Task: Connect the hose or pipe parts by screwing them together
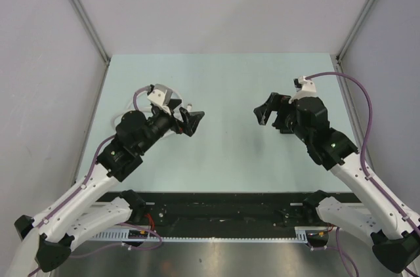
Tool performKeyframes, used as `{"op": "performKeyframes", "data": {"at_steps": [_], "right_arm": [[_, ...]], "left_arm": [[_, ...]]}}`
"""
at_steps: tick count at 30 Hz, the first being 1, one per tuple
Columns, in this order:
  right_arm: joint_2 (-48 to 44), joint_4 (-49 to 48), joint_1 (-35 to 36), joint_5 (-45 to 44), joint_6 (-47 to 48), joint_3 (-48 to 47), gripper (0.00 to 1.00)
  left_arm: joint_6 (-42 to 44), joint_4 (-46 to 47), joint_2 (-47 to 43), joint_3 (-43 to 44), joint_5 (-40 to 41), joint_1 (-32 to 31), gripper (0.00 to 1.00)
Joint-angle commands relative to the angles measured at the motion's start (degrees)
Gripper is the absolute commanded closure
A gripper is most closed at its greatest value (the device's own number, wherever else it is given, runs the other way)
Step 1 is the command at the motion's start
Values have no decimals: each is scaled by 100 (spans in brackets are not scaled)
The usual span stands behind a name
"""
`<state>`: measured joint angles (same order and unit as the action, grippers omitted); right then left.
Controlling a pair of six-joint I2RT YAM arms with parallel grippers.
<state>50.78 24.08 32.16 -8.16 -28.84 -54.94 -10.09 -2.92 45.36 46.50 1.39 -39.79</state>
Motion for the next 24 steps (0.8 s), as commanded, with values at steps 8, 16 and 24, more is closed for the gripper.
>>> {"op": "performKeyframes", "data": {"at_steps": [8, 16, 24], "right_arm": [[124, 290, -43, -930, -306, -140, 0], [1203, 933, -604, -2761, -299, -79, 3], [2672, -41, -1686, -1242, 844, -87, 9]], "left_arm": [[33, 2, 271, 61, 1214, -11, 0], [51, -235, 456, 219, 1303, -11, 0], [-11, -262, 473, 237, 1197, -11, 0]]}}
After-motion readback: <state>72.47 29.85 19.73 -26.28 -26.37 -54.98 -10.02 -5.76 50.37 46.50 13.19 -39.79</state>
